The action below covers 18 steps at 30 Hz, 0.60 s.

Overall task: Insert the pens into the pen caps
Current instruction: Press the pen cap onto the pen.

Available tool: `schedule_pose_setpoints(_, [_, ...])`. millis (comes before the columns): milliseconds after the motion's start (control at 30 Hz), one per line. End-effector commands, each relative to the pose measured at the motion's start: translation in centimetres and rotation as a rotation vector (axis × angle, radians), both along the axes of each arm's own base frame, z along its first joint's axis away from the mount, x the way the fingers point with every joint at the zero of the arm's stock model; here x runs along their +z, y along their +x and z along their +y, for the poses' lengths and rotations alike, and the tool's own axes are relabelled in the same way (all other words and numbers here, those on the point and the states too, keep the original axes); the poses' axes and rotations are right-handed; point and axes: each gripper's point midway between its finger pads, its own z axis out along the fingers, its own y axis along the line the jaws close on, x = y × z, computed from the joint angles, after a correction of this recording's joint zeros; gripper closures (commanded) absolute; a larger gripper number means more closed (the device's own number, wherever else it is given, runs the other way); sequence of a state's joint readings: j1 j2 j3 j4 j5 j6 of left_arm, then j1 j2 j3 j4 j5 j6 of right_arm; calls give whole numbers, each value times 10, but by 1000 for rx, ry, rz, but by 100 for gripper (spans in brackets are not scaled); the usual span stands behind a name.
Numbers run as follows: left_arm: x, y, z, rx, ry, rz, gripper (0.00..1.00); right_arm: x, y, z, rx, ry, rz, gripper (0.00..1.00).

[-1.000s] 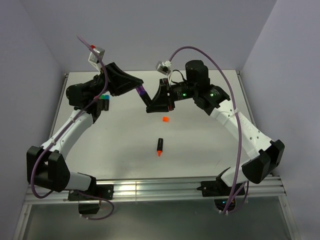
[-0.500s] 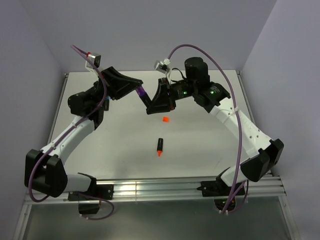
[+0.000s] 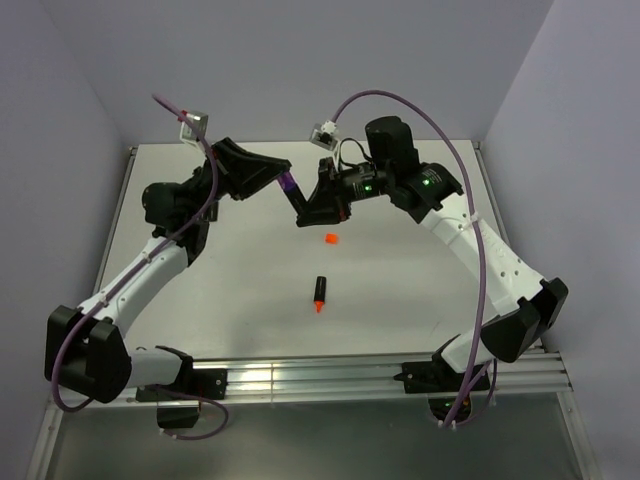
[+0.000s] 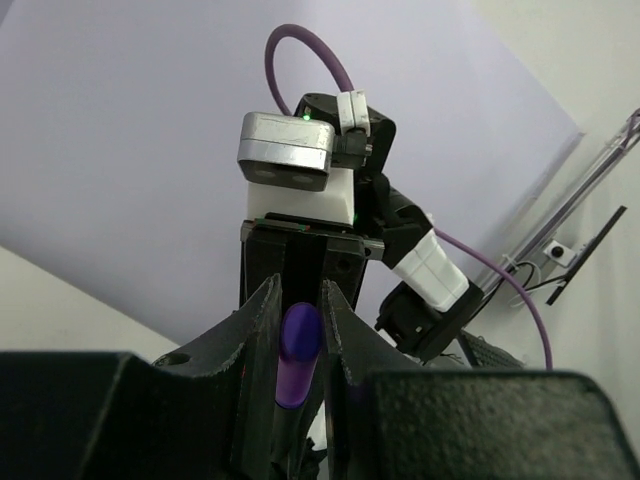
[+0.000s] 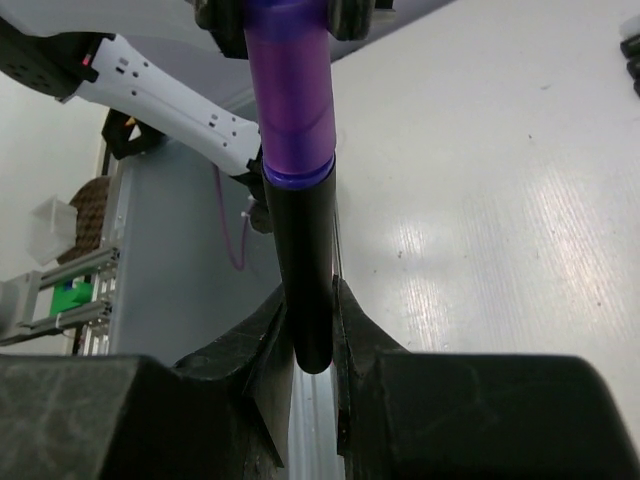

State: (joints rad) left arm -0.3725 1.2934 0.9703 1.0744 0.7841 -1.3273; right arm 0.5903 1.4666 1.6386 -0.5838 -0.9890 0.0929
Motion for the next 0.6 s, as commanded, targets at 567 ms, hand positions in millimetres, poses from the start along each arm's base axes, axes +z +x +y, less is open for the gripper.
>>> schedule_pose_setpoints(567, [-76,-122,-36,-488,180,-103,100,115,23,7,-10,261,-366,100])
